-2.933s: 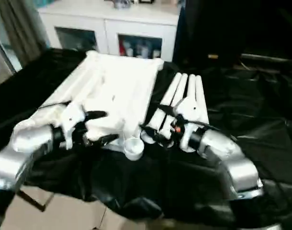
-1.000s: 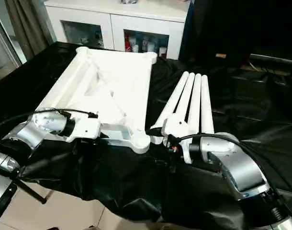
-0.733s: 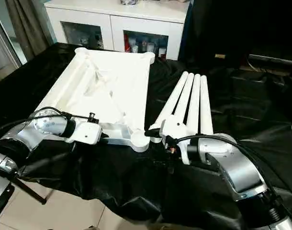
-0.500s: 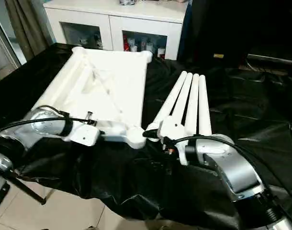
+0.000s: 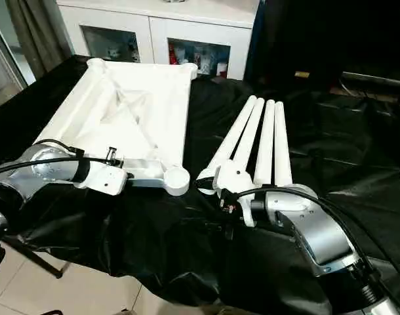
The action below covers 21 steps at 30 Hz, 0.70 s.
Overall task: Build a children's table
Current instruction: Move table base
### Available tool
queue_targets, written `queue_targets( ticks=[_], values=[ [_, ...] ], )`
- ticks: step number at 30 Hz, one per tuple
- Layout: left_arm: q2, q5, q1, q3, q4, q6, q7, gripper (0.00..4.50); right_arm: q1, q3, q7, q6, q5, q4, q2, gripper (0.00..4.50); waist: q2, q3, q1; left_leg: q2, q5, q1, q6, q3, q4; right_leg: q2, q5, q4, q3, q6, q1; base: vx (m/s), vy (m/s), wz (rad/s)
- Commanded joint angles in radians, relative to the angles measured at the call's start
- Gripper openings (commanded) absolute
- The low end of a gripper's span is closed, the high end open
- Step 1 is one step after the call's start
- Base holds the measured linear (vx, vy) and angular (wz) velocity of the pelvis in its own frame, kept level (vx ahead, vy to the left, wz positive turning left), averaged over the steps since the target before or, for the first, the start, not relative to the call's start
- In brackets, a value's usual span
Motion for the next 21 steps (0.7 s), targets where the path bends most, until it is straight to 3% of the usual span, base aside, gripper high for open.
queue_targets(
  ticks=[1, 4, 8, 9, 12, 16, 21],
  values=[
    [0.032, -0.003, 0.022, 0.018, 0.011, 0.013, -0.006, 0.03, -0.011, 0.004, 0.004, -0.015, -0.006, 0.010, 0.003, 4.50, -0.011, -0.064, 0.010, 0.070, -0.131, -0.001, 0.027, -0.026, -0.084, -0.086, -0.186, -0.064, 0.052, -0.250, 0.057, 0.000, 0.000, 0.00],
    [0.035, -0.035, 0.040, 0.032, 0.000, 0.025, -0.059, 0.03, -0.014, 0.008, 0.006, -0.016, -0.009, 0.013, 0.004, 4.50, -0.013, -0.065, 0.007, 0.071, -0.122, -0.003, 0.025, -0.027, -0.085, -0.087, -0.189, -0.062, 0.052, -0.240, 0.057, 0.000, 0.000, 0.00],
    [0.059, 0.000, 0.048, 0.019, -0.008, 0.050, -0.036, 0.03, -0.019, 0.008, 0.012, -0.019, -0.011, 0.020, 0.007, 4.50, -0.012, -0.065, 0.004, 0.071, -0.110, -0.002, 0.035, -0.026, -0.084, -0.086, -0.160, -0.060, 0.052, -0.249, 0.056, 0.000, 0.000, 0.00],
    [0.060, -0.008, 0.051, 0.023, -0.006, 0.055, -0.046, 0.38, -0.020, 0.008, 0.013, -0.020, -0.012, 0.021, 0.008, 4.50, -0.012, -0.064, 0.004, 0.070, -0.114, -0.002, 0.034, -0.025, -0.084, -0.085, -0.170, -0.061, 0.052, -0.247, 0.056, 0.000, 0.000, 0.00],
    [0.074, -0.062, 0.075, 0.046, -0.026, 0.082, -0.131, 0.78, -0.024, 0.006, 0.015, -0.019, -0.012, 0.022, 0.010, 4.50, -0.012, -0.063, 0.004, 0.071, -0.121, -0.002, 0.028, -0.025, -0.086, -0.087, -0.197, -0.063, 0.053, -0.243, 0.055, 0.000, 0.000, 0.00],
    [0.091, -0.110, 0.105, 0.068, -0.069, 0.110, -0.208, 0.99, -0.026, 0.003, 0.017, -0.021, -0.010, 0.026, 0.009, 4.50, -0.010, -0.062, 0.001, 0.074, -0.146, 0.005, 0.019, -0.024, -0.088, -0.085, -0.208, -0.063, 0.054, -0.245, 0.050, 0.000, 0.000, 0.00],
    [0.121, -0.177, 0.144, 0.106, -0.149, 0.115, -0.241, 1.42, -0.032, -0.007, 0.018, -0.028, -0.010, 0.033, 0.008, 4.50, -0.010, -0.064, 0.009, 0.076, -0.140, 0.008, 0.017, -0.022, -0.090, -0.084, -0.149, -0.057, 0.054, -0.264, 0.049, 0.000, 0.000, 0.00]
  ],
)
